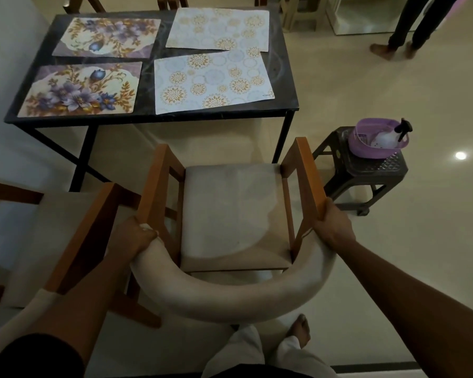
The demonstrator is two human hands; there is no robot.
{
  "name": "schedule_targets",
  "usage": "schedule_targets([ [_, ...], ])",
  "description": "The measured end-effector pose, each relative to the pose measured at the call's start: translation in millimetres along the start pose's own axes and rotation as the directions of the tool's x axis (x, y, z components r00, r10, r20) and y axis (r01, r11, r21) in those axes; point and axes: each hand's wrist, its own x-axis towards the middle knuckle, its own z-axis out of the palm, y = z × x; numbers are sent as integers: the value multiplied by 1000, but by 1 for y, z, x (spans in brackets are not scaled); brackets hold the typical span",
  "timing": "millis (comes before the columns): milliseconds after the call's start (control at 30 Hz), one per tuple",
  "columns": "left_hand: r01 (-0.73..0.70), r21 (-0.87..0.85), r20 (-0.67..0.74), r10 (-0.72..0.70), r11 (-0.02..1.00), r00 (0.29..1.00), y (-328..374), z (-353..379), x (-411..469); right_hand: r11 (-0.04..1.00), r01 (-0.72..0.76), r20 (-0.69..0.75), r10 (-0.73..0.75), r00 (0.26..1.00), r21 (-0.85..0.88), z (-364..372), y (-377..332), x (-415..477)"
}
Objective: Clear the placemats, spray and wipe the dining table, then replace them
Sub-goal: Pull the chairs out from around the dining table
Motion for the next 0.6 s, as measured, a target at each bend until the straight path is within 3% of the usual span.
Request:
schedule_targets([
  [600, -10, 30, -7, 10, 1000, 1000, -5, -7, 7, 999, -53, 24, 53, 998, -1, 9, -10, 4],
])
